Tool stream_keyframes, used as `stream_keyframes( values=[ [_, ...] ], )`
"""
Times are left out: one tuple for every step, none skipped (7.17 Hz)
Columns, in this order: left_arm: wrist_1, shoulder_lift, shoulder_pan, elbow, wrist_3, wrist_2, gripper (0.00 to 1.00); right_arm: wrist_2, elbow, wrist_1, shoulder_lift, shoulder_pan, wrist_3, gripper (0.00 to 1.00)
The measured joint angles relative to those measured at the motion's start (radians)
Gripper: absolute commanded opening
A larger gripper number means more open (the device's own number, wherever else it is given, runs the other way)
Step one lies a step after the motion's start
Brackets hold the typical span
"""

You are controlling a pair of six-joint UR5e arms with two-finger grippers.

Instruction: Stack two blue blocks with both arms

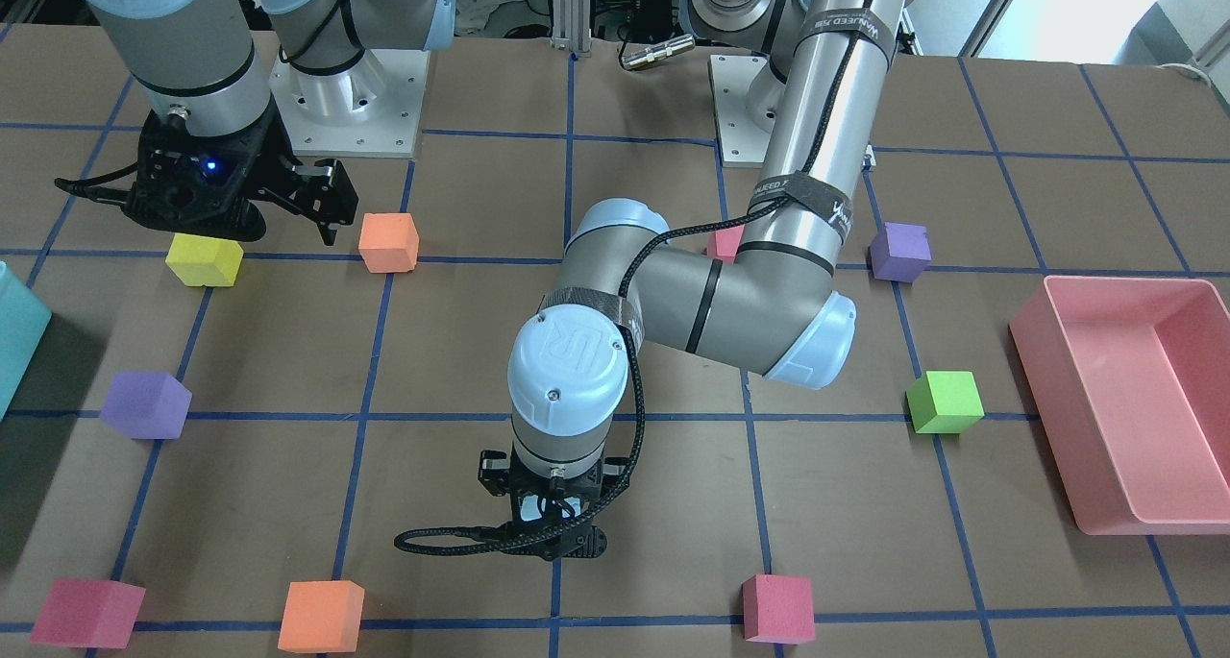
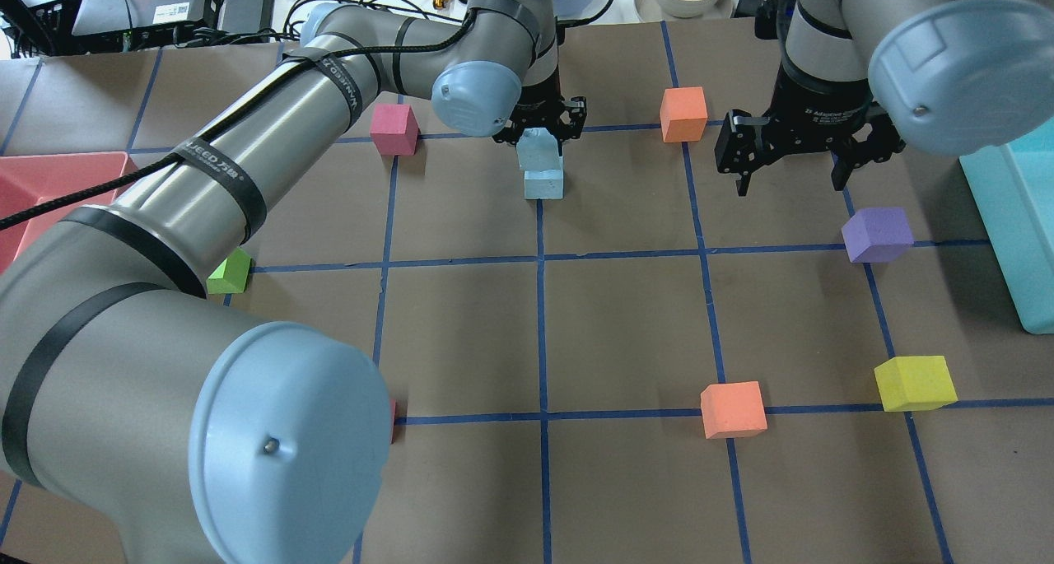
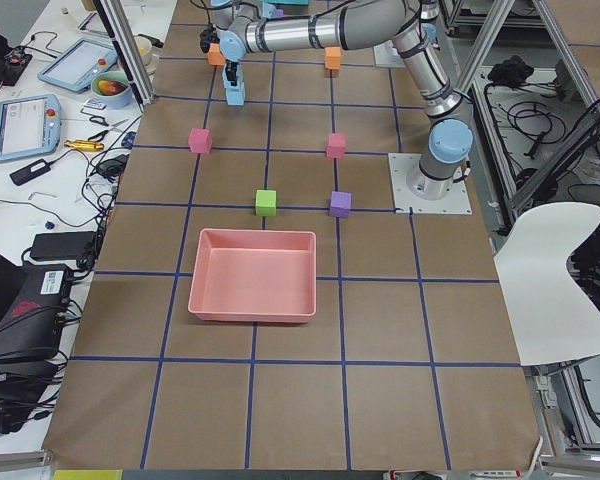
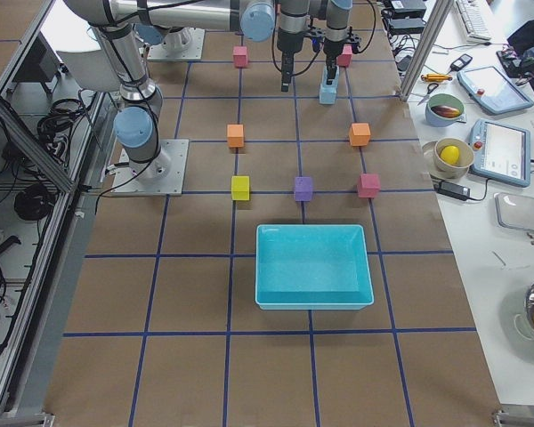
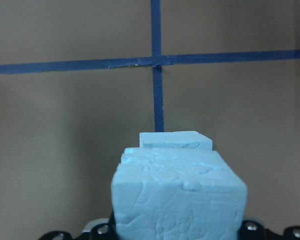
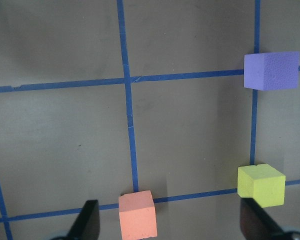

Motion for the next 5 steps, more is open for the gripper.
stream_keyframes(
  values=[
    [0.0, -0.003, -0.003, 0.0, -0.003, 0.001, 0.0, 0.039, 0.002, 0.009, -0.002, 0.0, 0.0, 1.0],
    [0.001, -0.005, -0.004, 0.001, -0.002, 0.003, 0.0, 0.064, 0.003, 0.01, -0.002, 0.0, 0.001, 1.0],
    [0.001, -0.008, -0.005, 0.001, -0.001, 0.004, 0.0, 0.074, 0.004, 0.013, -0.005, -0.002, 0.002, 1.0],
    [0.001, -0.012, -0.005, 0.001, -0.003, 0.005, 0.0, 0.078, 0.004, 0.016, -0.009, -0.005, 0.003, 1.0],
    [0.001, -0.016, -0.005, 0.001, -0.005, 0.006, 0.0, 0.078, 0.004, 0.017, -0.013, -0.005, 0.004, 1.0]
  ],
)
